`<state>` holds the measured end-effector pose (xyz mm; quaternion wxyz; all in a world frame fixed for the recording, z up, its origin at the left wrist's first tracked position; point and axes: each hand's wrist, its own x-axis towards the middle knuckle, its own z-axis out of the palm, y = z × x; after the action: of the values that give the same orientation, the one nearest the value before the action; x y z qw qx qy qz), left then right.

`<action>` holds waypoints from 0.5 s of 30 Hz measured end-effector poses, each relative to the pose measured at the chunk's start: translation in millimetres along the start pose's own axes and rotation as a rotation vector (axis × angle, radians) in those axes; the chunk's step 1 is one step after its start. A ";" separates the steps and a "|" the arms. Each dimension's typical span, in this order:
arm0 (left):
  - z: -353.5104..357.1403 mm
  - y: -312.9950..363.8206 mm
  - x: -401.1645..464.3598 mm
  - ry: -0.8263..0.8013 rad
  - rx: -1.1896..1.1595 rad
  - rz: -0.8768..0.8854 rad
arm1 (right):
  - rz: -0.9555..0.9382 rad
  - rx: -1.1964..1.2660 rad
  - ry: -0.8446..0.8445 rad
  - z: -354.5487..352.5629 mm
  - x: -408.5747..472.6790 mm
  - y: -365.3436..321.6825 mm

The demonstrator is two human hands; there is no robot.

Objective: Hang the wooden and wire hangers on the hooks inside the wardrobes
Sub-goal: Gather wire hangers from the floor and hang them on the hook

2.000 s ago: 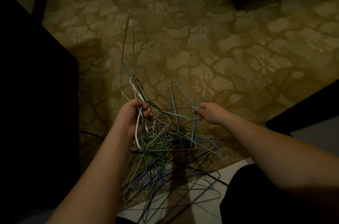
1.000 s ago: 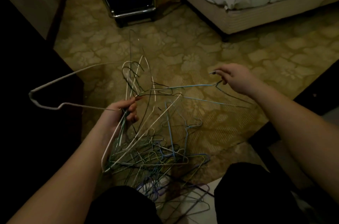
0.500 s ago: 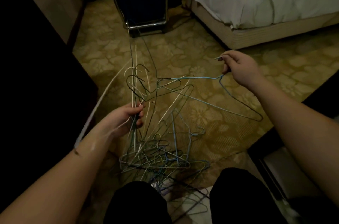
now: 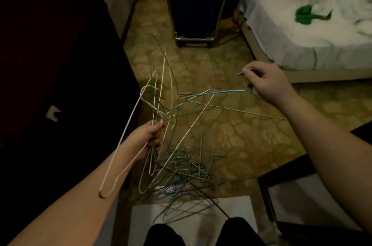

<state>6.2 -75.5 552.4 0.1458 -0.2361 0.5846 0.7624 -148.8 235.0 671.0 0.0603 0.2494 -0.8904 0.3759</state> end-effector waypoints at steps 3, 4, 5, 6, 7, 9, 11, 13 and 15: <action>7.2 35.3 -54.5 0.030 0.026 0.019 | -0.054 -0.031 -0.044 -26.1 4.1 -51.6; 9.9 46.0 -70.9 0.037 0.045 0.032 | -0.072 -0.034 -0.056 -33.8 4.4 -66.5; 12.3 55.5 -86.9 0.038 0.064 0.044 | -0.090 -0.029 -0.069 -41.0 3.8 -80.3; 15.0 63.5 -101.8 0.036 0.076 0.056 | -0.110 -0.017 -0.083 -47.5 3.6 -92.1; 18.2 70.4 -116.8 0.038 0.082 0.069 | -0.131 -0.003 -0.100 -53.7 3.1 -103.5; 24.5 80.5 -145.0 0.056 0.101 0.091 | -0.164 0.029 -0.123 -63.6 3.0 -120.9; 31.2 88.2 -173.9 0.081 0.141 0.105 | -0.191 0.064 -0.119 -73.1 3.2 -135.3; 36.8 94.4 -200.0 0.109 0.151 0.113 | -0.221 0.090 -0.108 -82.3 4.0 -146.8; 40.7 99.9 -222.9 0.141 0.156 0.116 | -0.269 0.109 -0.128 -89.6 3.3 -157.5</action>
<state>137.3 -51.8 761.2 0.0781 -0.2430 0.6637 0.7031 -81.9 203.0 836.3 0.0396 0.3927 -0.8292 0.3958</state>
